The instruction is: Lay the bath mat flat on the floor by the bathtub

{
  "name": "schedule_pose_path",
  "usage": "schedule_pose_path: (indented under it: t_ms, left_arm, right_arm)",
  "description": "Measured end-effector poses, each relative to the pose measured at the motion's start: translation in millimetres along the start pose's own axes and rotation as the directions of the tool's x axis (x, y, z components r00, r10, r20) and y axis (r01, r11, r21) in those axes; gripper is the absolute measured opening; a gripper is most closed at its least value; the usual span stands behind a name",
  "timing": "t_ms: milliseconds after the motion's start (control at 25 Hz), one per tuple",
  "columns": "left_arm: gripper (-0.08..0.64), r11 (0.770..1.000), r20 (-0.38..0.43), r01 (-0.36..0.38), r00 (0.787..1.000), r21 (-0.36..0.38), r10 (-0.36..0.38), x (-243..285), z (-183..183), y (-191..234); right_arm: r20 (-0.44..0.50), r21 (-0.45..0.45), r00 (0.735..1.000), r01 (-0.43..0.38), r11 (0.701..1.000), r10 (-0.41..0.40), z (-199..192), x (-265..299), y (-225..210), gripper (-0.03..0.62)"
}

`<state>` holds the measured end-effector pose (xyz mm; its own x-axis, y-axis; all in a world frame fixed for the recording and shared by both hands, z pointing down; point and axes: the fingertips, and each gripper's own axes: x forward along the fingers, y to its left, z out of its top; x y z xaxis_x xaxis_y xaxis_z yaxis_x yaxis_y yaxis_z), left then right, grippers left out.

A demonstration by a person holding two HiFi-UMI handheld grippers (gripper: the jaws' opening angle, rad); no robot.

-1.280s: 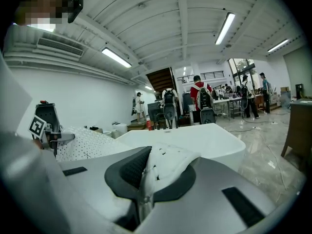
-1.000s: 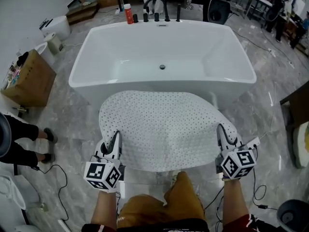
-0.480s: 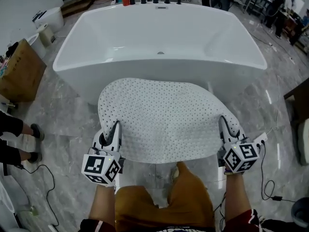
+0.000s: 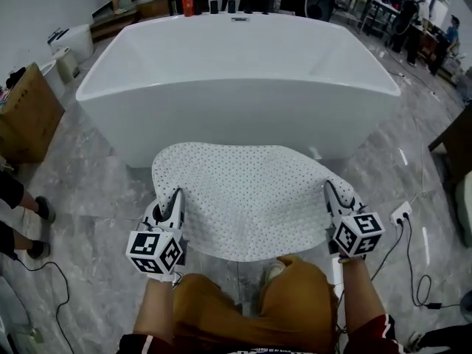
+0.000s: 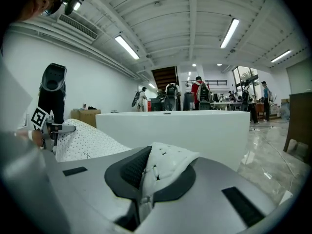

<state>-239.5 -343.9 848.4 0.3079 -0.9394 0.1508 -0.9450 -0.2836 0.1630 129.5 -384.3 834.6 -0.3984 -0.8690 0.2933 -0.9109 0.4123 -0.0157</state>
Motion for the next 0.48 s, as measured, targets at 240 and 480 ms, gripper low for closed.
schedule_pose_path:
  t_ms: [240,480]
  left_arm:
    - [0.023,1.0,0.0,0.013,1.0,-0.004,-0.013,-3.5,-21.6,6.3]
    - [0.023,1.0,-0.024,0.013,1.0,-0.024,-0.014,8.3,-34.8,17.5]
  right_arm:
    - [0.005,-0.005,1.0,0.013,1.0,-0.013,-25.0,1.8,1.5,0.032]
    - [-0.013,-0.009,1.0,0.005,1.0,-0.005,-44.6,17.3,-3.1,0.032]
